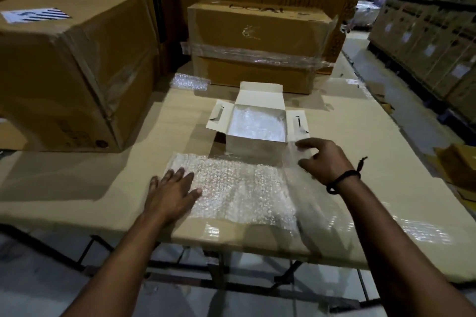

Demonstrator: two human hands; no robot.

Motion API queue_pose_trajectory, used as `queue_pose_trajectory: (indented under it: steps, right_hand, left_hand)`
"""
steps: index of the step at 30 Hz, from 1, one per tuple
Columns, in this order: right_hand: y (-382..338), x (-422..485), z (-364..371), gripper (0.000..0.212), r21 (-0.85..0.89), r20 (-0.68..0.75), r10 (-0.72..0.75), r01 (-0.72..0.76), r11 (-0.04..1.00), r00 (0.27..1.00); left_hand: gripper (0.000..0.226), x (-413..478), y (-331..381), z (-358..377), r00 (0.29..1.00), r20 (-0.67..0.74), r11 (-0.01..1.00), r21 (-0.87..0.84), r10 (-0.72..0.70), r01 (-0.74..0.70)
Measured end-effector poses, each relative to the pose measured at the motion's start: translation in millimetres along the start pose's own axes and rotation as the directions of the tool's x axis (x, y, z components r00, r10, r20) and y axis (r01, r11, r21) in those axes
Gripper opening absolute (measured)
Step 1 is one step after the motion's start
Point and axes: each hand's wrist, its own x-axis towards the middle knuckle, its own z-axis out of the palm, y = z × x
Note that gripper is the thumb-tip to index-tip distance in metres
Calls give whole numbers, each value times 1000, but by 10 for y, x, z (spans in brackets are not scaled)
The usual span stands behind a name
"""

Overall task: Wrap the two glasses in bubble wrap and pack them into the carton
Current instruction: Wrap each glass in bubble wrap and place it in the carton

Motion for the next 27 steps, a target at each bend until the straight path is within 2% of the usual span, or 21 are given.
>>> queue_pose_trajectory:
  steps: [3, 6, 8, 10, 12, 16, 17, 20, 22, 24, 25, 26, 27]
  right_hand:
    - [-462, -10, 227, 43, 86, 100, -57, 49, 995, 993]
    - [-904, 55, 631, 45, 34, 155, -95, 91, 995, 983]
    - [-1149, 117, 958, 47, 17, 192, -104, 103, 995, 976]
    - [-1352, 186, 1312, 49, 35, 238, -95, 90, 995, 966]
    - [-1506, 246, 1635, 51, 38, 277, -65, 57, 998, 959]
    - [-1718, 313, 2196, 59, -27, 311, -26, 37, 999, 950]
    - [-1742, 303, 2289, 63, -46, 320, -29, 46, 998, 947]
    - [-1769, 238, 2495, 71, -11, 356, -35, 41, 999, 934]
    - [-1722, 158, 2506, 70, 146, 341, -32, -19, 989, 940]
    - [-1661, 70, 2430, 63, 343, 245, -26, -62, 937, 969]
    - [-1606, 32, 2387, 58, 350, 172, -32, -31, 936, 985]
    - [-1516, 17, 2354, 54, 255, 113, -49, 18, 967, 992]
    - [-1412, 10, 2324, 52, 68, 100, -75, 69, 995, 992]
  left_hand:
    - [59, -32, -99, -91, 998, -57, 999, -37, 9, -11]
    - [63, -69, -315, -110, 994, -105, 992, -123, 28, -41]
    - [63, -64, -468, -78, 987, -156, 968, -238, 41, -78]
    - [55, -37, -596, -73, 969, -245, 911, -395, 21, -120]
    - [41, -13, -704, -114, 953, -296, 839, -534, -66, -108]
    - [19, 34, -896, -197, 967, -202, 710, -703, -154, -34]
    - [20, 55, -921, -206, 971, -200, 718, -694, -131, -46]
    - [40, 111, -1032, -214, 970, -233, 765, -636, -72, -96]
    - [44, 117, -1059, -214, 972, -228, 754, -648, -60, -105]
    - [42, 121, -1083, -181, 971, -231, 732, -672, -65, -111]
    - [43, 128, -1093, -167, 970, -230, 713, -693, -74, -109]
    - [49, 140, -1106, -169, 973, -213, 701, -708, -93, -88]
    - [57, 155, -1118, -170, 975, -191, 688, -723, -112, -63]
